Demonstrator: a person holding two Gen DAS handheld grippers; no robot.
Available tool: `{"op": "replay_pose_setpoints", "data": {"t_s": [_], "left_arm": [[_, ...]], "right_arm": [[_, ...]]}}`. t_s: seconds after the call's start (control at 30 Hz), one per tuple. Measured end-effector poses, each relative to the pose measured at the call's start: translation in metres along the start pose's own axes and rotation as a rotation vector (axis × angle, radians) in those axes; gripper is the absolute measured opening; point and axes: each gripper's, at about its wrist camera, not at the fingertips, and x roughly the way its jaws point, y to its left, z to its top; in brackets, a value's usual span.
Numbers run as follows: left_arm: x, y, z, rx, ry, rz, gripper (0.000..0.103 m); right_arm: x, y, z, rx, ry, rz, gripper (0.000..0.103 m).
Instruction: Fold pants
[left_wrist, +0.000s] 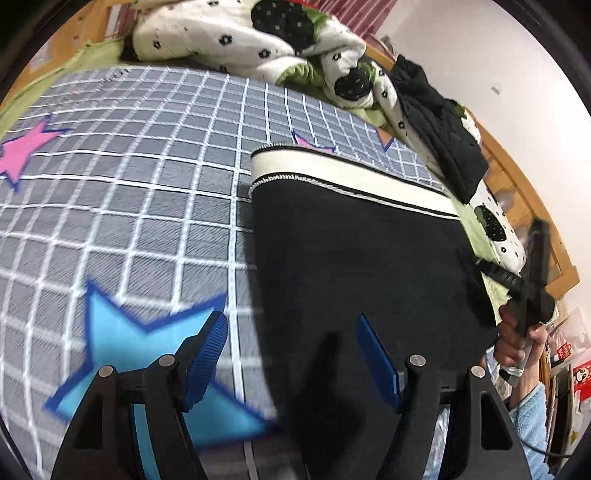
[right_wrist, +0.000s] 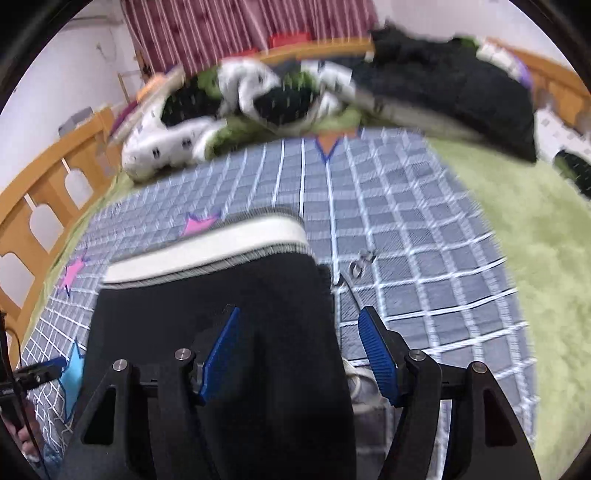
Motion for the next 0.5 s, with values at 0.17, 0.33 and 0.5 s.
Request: {"op": "replay_pose_setpoints", "data": {"t_s": [0.17, 0.33, 0.5], "left_arm": [[0.048, 0.01, 0.014, -0.029, 0.079, -0.073, 0.07], [0.061, -0.001, 0.024, -0.045, 0.084, -0.115, 0.06], [0.051, -0.016, 0.044, -0.059, 0.068, -0.105, 0.019]], "right_arm": [[0.043, -0.016, -0.008, -0.007, 0.111, 0.071, 0.062], [0.057, -0.021, -0.011, 0.048, 0.133, 0.148, 0.062], [0.062, -0.012, -0.009, 0.049, 0.205, 0.198, 0.06]]}}
